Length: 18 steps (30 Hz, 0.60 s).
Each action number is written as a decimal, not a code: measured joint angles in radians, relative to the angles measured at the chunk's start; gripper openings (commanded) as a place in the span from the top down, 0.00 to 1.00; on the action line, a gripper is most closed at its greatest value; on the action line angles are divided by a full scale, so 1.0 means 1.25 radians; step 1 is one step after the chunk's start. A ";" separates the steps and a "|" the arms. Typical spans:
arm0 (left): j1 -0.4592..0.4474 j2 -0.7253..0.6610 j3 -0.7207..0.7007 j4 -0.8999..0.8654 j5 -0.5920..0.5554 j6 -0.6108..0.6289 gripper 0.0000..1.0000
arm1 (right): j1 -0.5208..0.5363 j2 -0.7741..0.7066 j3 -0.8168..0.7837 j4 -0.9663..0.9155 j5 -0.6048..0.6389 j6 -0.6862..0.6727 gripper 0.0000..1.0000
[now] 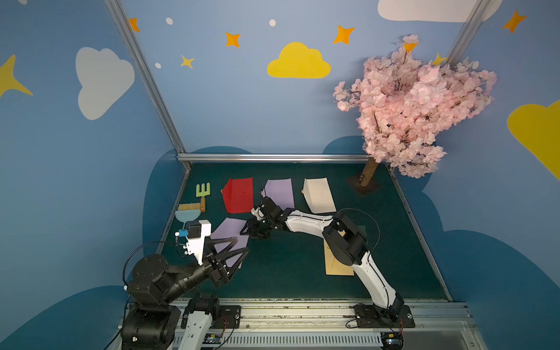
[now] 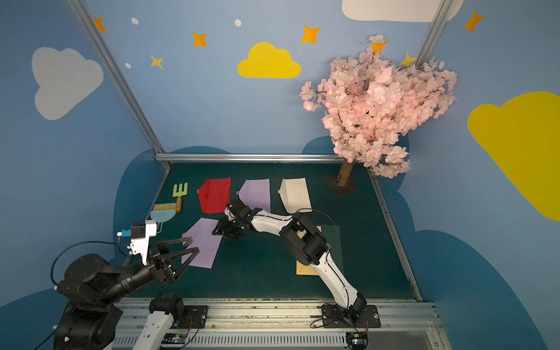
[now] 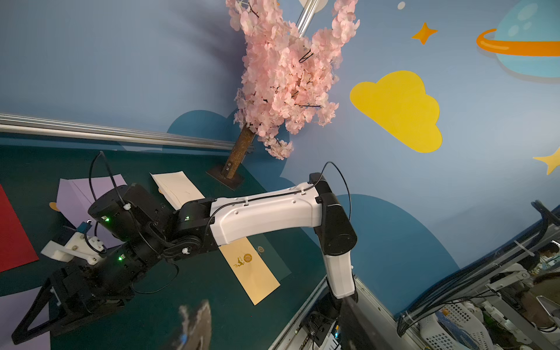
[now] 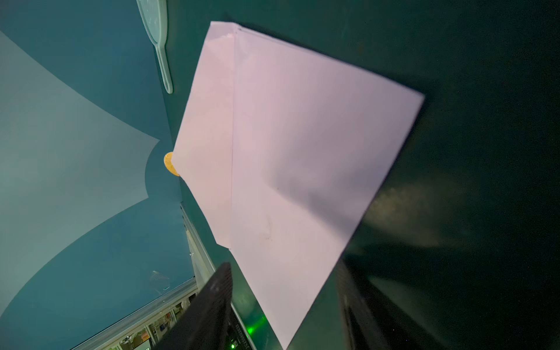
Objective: Open the envelope
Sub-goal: Place the envelope at the center of the board.
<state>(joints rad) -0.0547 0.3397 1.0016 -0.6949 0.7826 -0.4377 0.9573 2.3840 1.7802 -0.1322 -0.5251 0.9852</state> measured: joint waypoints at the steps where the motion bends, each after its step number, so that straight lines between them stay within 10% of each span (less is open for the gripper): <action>1: 0.000 0.000 -0.002 0.000 0.000 0.000 0.33 | 0.000 0.004 0.005 0.000 -0.002 0.000 0.43; 18: 0.000 -0.005 -0.013 -0.001 -0.001 0.000 0.33 | -0.003 0.038 0.057 -0.018 -0.033 -0.017 0.45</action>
<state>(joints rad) -0.0551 0.3340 0.9848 -0.6956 0.7818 -0.4377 0.9539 2.4310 1.8515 -0.1543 -0.5659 0.9642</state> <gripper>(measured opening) 0.674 0.557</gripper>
